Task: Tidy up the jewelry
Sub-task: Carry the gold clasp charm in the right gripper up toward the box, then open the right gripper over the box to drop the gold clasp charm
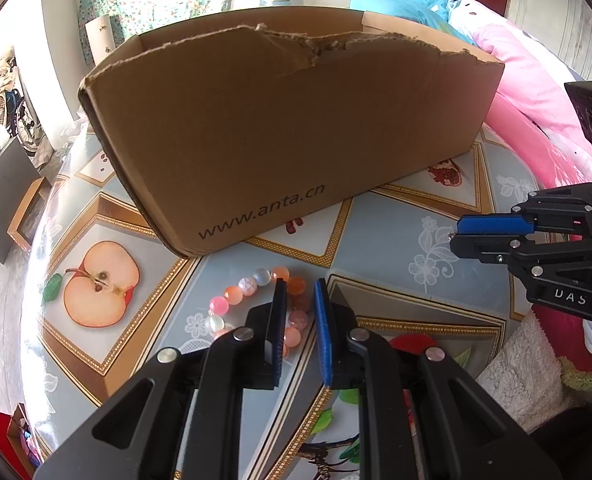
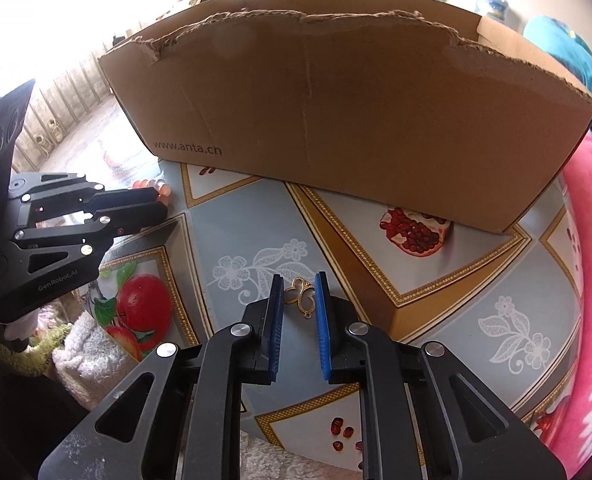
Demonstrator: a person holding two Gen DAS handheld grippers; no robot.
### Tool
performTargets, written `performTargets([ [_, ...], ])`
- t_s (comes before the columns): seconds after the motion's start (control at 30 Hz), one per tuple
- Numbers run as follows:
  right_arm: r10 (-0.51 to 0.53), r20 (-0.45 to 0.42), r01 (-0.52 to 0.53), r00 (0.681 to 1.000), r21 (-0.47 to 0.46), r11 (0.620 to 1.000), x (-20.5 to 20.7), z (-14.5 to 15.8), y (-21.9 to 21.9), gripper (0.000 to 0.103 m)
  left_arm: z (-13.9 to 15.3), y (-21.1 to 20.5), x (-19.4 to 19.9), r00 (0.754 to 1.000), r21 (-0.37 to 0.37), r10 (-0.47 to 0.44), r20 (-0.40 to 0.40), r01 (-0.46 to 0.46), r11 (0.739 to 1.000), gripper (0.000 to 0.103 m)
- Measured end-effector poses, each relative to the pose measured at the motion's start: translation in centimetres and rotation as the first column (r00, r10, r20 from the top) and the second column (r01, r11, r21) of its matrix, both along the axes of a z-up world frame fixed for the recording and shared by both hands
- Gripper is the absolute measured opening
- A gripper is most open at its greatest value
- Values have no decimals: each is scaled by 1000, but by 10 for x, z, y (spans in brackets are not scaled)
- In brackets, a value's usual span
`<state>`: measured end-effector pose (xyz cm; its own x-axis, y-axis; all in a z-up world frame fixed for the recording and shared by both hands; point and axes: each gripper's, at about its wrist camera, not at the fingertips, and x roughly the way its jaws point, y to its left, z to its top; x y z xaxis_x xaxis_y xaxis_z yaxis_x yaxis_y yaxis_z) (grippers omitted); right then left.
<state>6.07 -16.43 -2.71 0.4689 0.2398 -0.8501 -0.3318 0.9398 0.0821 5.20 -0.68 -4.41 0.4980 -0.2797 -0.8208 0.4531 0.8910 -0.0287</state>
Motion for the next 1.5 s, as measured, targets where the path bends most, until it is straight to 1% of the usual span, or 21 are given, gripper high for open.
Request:
performTargets([
  [0.17,-23,-44,27,999,92,995,14,1,-20,13,0,0,0,1000,-5,-1,2,1,1000,14],
  [0.33,-59,-68,72,996,192,979,19,8,-33,13,-1,0,-1,1000,-7,-5,6,5,1000,13],
  [0.4,-74,-76,89,994,219,972,21,9,-38,13,-1,1,-1,1000,-4,0,9,0,1000,10],
  [0.6,-107,-77,125,991,281,952,20,16,-53,13,0,9,2,1000,-36,21,-4,-21,999,9],
  [0.67,-115,-69,131,991,298,946,20,20,-55,13,3,14,2,1000,-61,30,-6,-30,998,9],
  [0.8,-130,-55,141,990,325,935,17,26,-58,13,12,27,2,999,-150,42,-13,-43,988,9],
  [0.83,-134,-50,143,990,332,933,14,27,-55,13,17,31,2,999,-186,44,-12,-46,981,9],
  [0.9,-139,-42,145,989,344,928,13,30,-56,13,26,42,2,999,-275,50,-20,-54,960,9],
  [1.03,-147,-13,141,989,369,919,9,41,-57,13,43,59,2,997,-420,63,-35,-72,904,9],
  [1.1,-151,12,135,988,380,915,7,51,-58,13,54,63,1,998,-478,54,-34,-64,876,9],
  [1.17,-156,38,129,987,389,912,7,60,-59,13,65,67,1,999,-522,41,-22,-46,852,9],
  [1.27,-167,75,124,983,399,908,7,72,-60,13,83,66,-2,1000,-567,10,7,-5,824,9],
  [1.4,-180,121,113,976,427,897,8,94,-70,13,112,64,-1,998,-633,-37,42,55,772,9],
  [1.43,-184,136,110,973,431,896,9,100,-72,13,119,63,0,997,-644,-48,54,72,762,9],
  [1.5,-188,159,101,969,441,892,12,111,-76,13,135,59,4,994,-652,-70,86,109,750,9],
])
